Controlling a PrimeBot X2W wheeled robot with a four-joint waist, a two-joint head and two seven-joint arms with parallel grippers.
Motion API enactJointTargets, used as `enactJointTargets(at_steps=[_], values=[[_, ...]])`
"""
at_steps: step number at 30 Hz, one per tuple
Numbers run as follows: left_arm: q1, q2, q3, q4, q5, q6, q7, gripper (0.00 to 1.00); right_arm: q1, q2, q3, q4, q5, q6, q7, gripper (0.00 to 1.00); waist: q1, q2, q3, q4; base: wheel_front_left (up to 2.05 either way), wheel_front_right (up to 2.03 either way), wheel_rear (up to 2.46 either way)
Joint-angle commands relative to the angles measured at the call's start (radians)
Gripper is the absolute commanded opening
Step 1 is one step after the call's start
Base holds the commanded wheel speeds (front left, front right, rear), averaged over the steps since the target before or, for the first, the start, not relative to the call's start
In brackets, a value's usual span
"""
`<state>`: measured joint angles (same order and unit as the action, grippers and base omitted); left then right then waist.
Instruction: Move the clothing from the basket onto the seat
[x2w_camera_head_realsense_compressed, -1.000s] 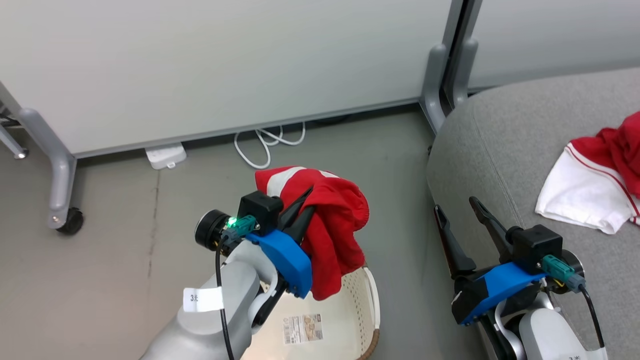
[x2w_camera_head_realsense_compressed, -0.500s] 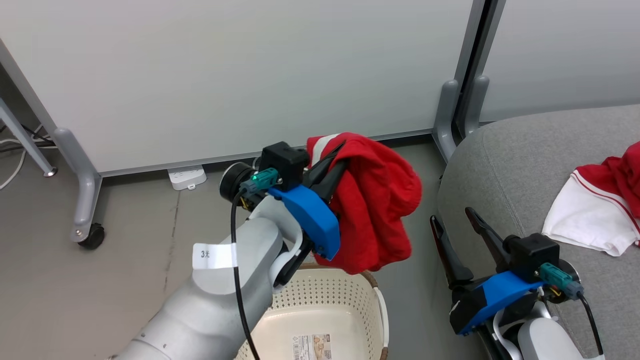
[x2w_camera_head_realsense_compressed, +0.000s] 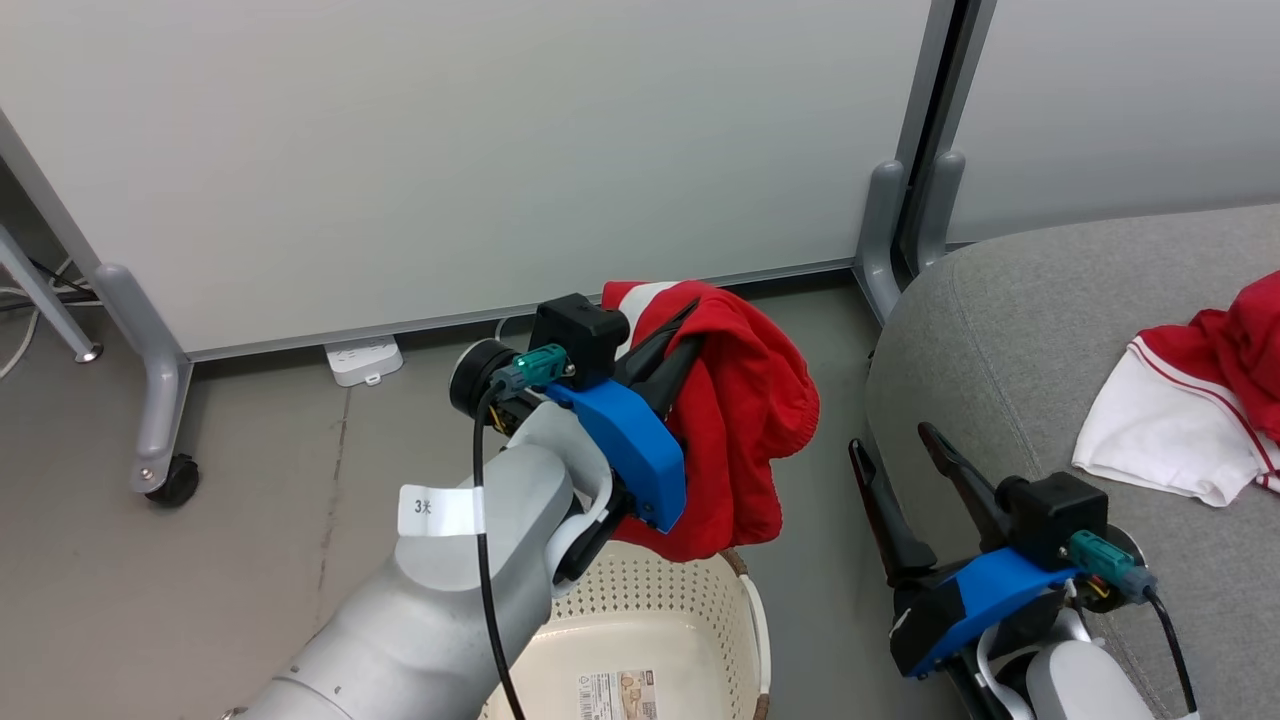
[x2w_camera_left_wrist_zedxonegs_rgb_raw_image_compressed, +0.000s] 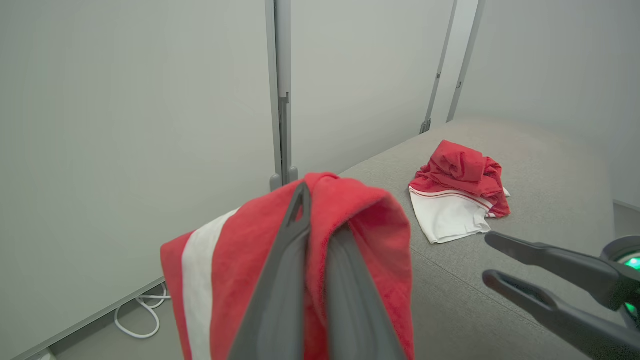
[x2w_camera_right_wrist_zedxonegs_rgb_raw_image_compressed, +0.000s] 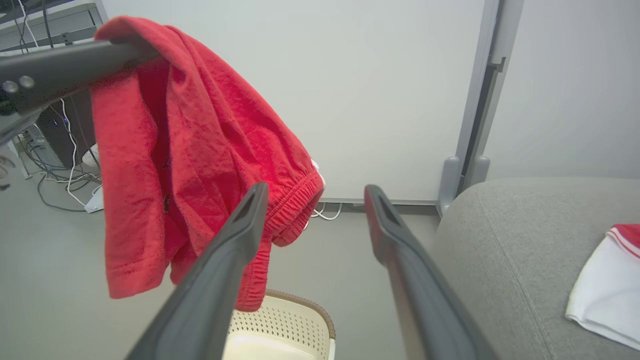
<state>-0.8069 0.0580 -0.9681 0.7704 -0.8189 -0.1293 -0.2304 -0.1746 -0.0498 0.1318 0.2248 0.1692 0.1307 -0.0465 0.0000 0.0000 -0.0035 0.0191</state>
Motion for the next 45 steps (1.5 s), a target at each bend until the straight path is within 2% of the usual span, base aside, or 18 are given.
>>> enactJointTargets(at_steps=[1, 16, 26, 38, 39, 40, 41, 45], values=[[-0.019, 0.000, -0.005, 0.004, -0.005, -0.002, -0.007, 0.00, 0.007, -0.001, 0.012, 0.002, 0.008, 0.000, -0.002, 1.00, 0.0000, 0.0000, 0.002, -0.001, 0.00, 0.00, 0.00], [-0.043, -0.005, -0.060, 0.015, -0.033, -0.002, -0.020, 0.00, -0.119, -0.001, 0.154, 0.057, 0.036, 0.000, 0.016, 1.00, 0.0000, 0.0000, 0.030, 0.003, 0.00, 0.00, 0.00], [-0.062, -0.007, -0.106, -0.002, -0.056, -0.002, -0.023, 0.00, -0.258, -0.001, 0.211, 0.269, 0.019, 0.000, 0.032, 1.00, 0.0000, 0.0000, 0.042, 0.019, 0.00, 0.00, 0.00], [-0.066, -0.008, -0.185, -0.051, -0.097, -0.002, -0.027, 0.00, -0.383, -0.001, 0.299, 0.490, 0.071, 0.000, -0.030, 1.00, 0.0000, 0.0000, 0.022, 0.035, 0.00, 0.00, 0.00], [-0.065, -0.008, -0.191, -0.053, -0.100, -0.002, -0.027, 0.00, -0.388, -0.001, 0.307, 0.500, 0.081, 0.000, -0.036, 0.49, 0.0000, 0.0000, 0.019, 0.034, 0.00, 0.00, 0.00], [-0.063, -0.008, -0.194, -0.053, -0.104, -0.002, -0.027, 0.00, -0.393, -0.001, 0.315, 0.510, 0.091, 0.000, -0.041, 0.30, 0.0000, 0.0000, 0.016, 0.034, 0.00, 0.00, 0.00], [-0.062, -0.008, -0.197, -0.053, -0.107, -0.002, -0.028, 0.00, -0.399, -0.001, 0.325, 0.517, 0.099, 0.000, -0.048, 0.00, 0.0000, 0.0000, 0.013, 0.033, 0.00, 0.00, 0.00], [-0.059, -0.008, -0.208, -0.045, -0.115, -0.002, -0.030, 0.00, -0.406, -0.001, 0.354, 0.544, 0.126, 0.000, -0.065, 0.00, 0.0000, 0.0000, 0.005, 0.025, 0.00, 0.00, 0.00]])
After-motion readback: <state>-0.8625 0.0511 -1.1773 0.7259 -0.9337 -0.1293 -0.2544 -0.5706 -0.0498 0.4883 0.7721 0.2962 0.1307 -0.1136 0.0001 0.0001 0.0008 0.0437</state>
